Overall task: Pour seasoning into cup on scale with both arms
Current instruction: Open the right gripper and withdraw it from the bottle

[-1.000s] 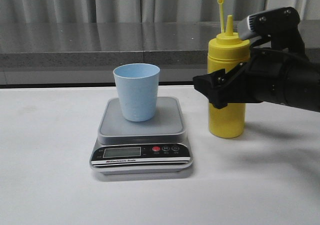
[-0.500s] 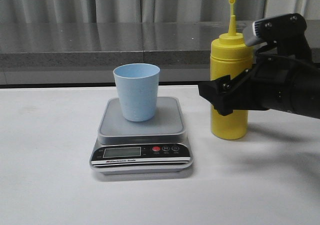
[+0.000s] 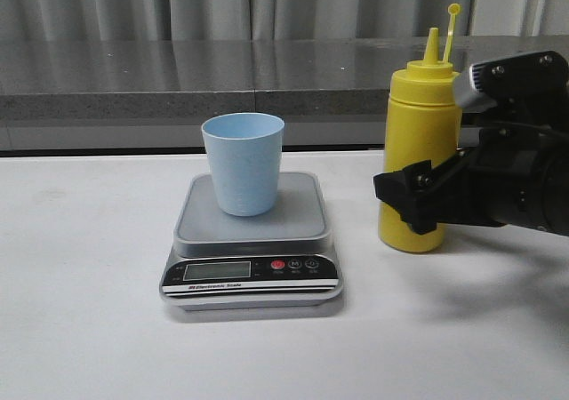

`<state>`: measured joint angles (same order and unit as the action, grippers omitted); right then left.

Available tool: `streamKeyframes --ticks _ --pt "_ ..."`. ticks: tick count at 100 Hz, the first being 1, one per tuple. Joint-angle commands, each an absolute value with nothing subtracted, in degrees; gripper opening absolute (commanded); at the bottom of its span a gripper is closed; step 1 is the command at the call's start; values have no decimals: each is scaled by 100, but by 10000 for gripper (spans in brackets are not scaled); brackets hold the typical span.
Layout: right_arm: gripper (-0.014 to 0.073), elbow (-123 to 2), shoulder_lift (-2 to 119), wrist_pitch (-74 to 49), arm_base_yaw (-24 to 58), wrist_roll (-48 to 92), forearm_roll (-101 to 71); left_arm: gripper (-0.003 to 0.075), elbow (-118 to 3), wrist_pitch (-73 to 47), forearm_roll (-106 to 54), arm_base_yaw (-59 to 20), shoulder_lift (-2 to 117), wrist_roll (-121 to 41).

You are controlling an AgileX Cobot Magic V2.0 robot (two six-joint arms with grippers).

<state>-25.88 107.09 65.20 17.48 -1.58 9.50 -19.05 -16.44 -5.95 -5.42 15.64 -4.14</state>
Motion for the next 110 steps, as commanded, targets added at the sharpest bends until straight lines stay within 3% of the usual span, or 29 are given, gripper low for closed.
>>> streamKeyframes --ticks 1,37,70,110 --pt "666 -2535 10461 7475 1713 -136 873 -20 -2051 -1200 -647 -535 1607 -355" --pt "666 -1853 9606 7475 1713 -136 466 -20 -2051 -1200 -647 -535 1607 -355" --pt "666 -978 7850 7246 1713 -136 70 -20 -2051 -1200 -647 -535 1607 -355" --pt "666 -803 5168 4666 1713 -136 -231 -20 -2051 -1200 -647 -535 1607 -355"
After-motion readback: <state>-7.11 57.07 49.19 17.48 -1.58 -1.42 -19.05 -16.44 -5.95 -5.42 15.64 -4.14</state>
